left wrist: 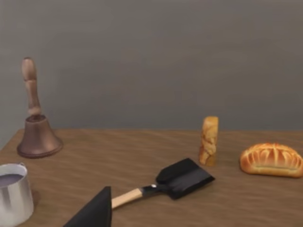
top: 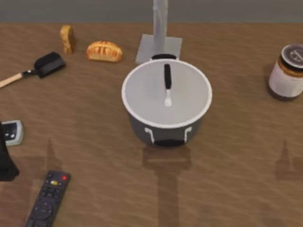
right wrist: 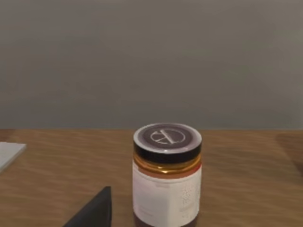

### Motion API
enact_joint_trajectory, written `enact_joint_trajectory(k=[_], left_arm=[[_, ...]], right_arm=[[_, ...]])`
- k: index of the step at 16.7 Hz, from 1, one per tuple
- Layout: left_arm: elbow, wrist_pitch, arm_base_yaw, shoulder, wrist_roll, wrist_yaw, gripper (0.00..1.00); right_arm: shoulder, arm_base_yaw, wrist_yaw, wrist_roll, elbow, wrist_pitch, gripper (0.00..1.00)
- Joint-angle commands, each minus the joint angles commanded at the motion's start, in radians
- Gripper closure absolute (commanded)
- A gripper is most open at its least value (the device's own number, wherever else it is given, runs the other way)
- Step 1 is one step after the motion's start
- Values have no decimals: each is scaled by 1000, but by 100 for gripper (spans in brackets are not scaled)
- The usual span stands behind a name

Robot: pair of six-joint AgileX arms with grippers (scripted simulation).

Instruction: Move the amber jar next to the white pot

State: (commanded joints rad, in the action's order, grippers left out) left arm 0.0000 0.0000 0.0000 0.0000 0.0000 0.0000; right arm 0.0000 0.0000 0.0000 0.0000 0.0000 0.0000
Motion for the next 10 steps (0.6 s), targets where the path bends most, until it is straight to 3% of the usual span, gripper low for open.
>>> enact_joint_trajectory(k=[5,10], left_arm=[[0,0,0,0,0,0,0],[0,0,0,0,0,0,0]], right_arm=[[52,1,-3,-3,57,-36,0],[318,-7,-3,-28,326,-214,0]])
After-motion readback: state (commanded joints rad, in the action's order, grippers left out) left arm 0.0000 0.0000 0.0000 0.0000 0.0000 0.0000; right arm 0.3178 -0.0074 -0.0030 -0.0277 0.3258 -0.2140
